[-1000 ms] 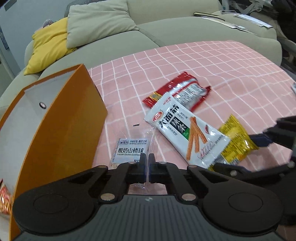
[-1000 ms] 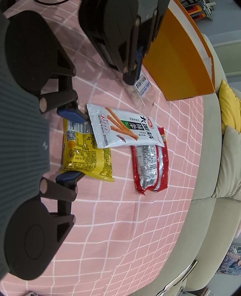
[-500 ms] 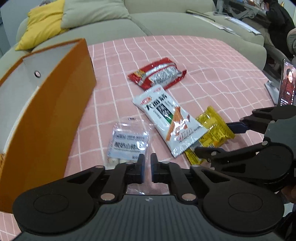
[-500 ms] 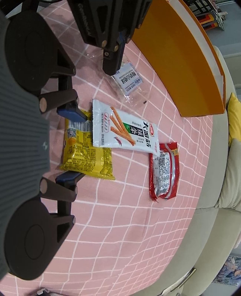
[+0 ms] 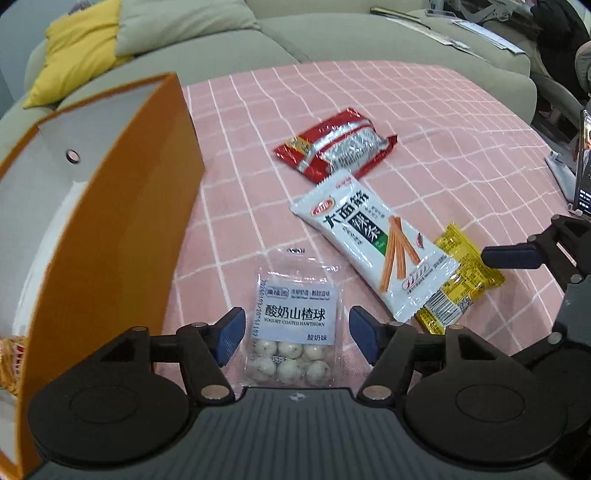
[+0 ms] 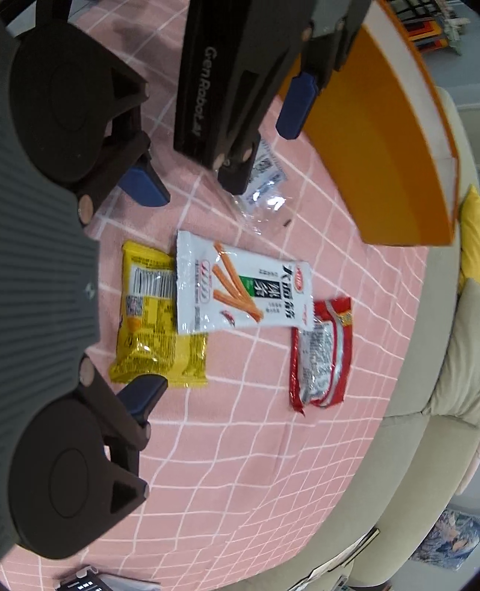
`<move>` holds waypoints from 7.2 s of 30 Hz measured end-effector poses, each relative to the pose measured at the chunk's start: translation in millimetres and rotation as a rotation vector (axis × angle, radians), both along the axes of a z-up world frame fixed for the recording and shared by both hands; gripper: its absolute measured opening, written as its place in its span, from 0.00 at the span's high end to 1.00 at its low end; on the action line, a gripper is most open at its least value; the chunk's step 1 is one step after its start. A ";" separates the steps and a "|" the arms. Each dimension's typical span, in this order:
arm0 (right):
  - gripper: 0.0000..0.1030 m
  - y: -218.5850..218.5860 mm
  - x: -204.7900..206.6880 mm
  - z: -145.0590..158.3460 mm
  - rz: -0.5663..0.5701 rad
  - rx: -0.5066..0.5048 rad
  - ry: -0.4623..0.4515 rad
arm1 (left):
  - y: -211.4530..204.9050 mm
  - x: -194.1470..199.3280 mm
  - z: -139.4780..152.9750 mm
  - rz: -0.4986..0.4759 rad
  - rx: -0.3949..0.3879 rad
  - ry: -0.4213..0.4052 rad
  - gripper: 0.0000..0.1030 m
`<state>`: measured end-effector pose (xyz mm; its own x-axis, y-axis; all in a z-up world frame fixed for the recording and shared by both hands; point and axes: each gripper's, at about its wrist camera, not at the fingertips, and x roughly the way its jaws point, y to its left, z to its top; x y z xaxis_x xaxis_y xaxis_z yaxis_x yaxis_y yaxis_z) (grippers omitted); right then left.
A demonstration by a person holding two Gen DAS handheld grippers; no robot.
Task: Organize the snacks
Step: 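Grasp the clear hawthorn-ball packet with left tool while right tool grasps the yellow bag, then carry the hawthorn packet and yellow bag into the orange box and release both, then withdraw both tools from the box toward the white and red bags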
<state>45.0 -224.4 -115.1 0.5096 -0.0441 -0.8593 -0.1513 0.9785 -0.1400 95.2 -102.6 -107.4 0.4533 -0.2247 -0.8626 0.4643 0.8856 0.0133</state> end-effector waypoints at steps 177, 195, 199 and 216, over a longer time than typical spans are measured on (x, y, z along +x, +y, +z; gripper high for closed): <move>0.15 43.2 5.8 102.3 0.069 0.122 -0.343 | 87.2 -30.2 122.6 0.224 -0.108 -0.226 0.26; 0.37 -29.0 7.6 30.1 -0.130 -0.006 -0.217 | 7.3 -6.2 49.4 0.157 -0.270 0.013 0.31; 0.37 -40.2 14.9 19.2 -0.136 -0.024 -0.197 | -8.2 9.9 30.2 0.212 -0.278 0.083 0.26; 0.37 -60.2 39.3 -7.0 -0.093 0.007 -0.172 | -56.8 46.6 -16.1 0.383 -0.156 0.176 0.19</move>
